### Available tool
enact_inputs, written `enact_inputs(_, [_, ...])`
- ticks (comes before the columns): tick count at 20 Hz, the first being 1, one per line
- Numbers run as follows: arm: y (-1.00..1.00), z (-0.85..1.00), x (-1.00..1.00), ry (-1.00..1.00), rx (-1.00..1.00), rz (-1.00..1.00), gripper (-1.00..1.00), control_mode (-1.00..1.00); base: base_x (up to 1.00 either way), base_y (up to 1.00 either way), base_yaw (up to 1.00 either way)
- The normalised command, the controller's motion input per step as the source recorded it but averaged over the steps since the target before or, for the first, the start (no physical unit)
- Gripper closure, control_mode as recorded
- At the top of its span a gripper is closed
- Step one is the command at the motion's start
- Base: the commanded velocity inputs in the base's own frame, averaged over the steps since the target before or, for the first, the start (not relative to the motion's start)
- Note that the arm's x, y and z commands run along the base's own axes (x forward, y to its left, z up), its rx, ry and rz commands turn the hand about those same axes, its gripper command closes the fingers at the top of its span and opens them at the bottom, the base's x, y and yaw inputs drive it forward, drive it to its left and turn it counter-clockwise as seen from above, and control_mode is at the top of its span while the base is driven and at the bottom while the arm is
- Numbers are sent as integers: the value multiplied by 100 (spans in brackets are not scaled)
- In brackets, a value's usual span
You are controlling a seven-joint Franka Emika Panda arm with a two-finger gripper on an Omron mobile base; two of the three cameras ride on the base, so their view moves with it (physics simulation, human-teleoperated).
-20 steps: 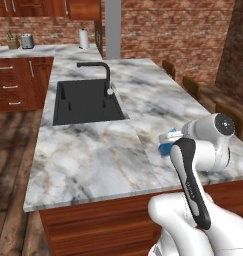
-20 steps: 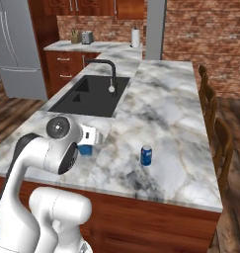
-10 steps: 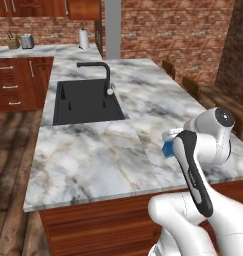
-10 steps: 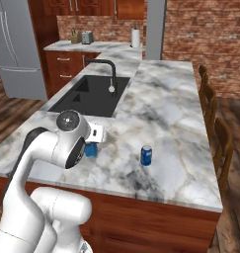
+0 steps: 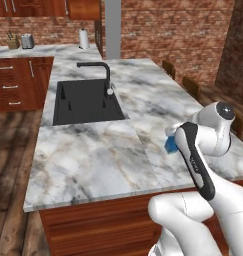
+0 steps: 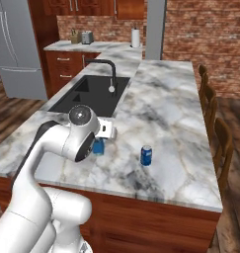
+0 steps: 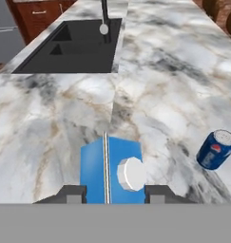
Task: Move the drinks to the dining counter.
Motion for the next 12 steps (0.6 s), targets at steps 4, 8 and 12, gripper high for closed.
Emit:
enact_inputs(4, [-26, -12, 25, 2, 0, 0, 100, -100, 0, 0, 0])
enact_inputs(8, [-26, -13, 24, 4, 0, 0, 100, -100, 0, 0, 0])
enact_inputs(12, [-24, -16, 24, 5, 0, 0, 100, -100, 0, 0, 0])
